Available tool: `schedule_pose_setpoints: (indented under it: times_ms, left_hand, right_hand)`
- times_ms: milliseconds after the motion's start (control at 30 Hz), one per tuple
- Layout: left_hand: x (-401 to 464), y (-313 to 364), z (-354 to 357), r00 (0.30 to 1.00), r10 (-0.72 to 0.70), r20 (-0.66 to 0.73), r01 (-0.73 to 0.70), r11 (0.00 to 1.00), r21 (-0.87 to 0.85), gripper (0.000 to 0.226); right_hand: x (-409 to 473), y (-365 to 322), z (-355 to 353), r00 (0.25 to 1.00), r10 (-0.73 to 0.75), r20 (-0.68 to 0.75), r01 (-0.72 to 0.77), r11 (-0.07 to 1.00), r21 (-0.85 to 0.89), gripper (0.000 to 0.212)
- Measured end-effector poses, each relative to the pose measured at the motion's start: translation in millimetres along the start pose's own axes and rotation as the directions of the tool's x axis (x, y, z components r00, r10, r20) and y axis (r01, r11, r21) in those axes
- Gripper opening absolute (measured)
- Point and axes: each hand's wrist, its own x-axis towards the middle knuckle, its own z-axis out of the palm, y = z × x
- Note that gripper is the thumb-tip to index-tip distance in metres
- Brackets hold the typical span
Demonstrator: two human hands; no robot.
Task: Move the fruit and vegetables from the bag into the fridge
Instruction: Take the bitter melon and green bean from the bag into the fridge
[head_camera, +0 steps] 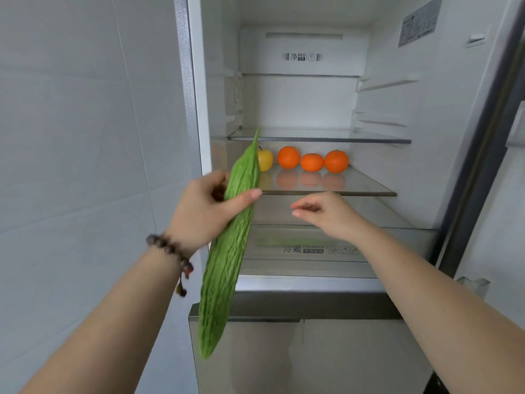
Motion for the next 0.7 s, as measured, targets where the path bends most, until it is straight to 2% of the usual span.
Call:
schedule_pose_setpoints:
  times_ms: [133, 200, 367, 433, 533, 633, 700]
  left_hand:
    - [49, 62, 10, 0.981, 0.194, 0.028, -0.195, 0.980, 0.044, 0.049]
    - [73, 94, 20, 0.959, 0.274, 0.067, -0.279, 0.957, 0.081, 0.043]
    - [111, 142, 66, 0.871, 0.390, 0.300, -0.475, 0.826, 0.305, 0.036]
    - [121, 136, 90, 0.840, 0.344, 0.419, -0.507, 0.773, 0.381, 0.042]
    - [134, 110, 124, 0.785, 0.202, 0.585, -0.510, 0.747, 0.427, 0.044]
    - [139, 79, 150, 0.723, 0.093, 0.684, -0.512, 0.738, 0.440, 0.043]
    - [142, 62, 166, 0.674, 0.015, 0.738, -0.515, 0.726, 0.456, 0.051]
  right_hand:
    - [-29, 8, -14, 0.998, 0.032, -0.050, -0.035, 0.998, -0.060, 0.024]
    - [-40, 13, -25, 0.995, 0.044, -0.087, -0.054, 0.992, -0.112, 0.026]
    - [-66, 21, -48, 0.988, 0.045, -0.147, -0.081, 0.964, -0.253, 0.034]
    - [-76, 24, -53, 0.986, 0.041, -0.160, -0.089, 0.949, -0.301, 0.038]
    - [-93, 28, -55, 0.981, 0.076, -0.181, -0.136, 0.927, -0.349, 0.045]
    - [-110, 31, -56, 0.970, 0.088, -0.225, -0.170, 0.910, -0.378, 0.048]
    - [-121, 33, -55, 0.961, 0.112, -0.252, -0.202, 0.907, -0.370, 0.048]
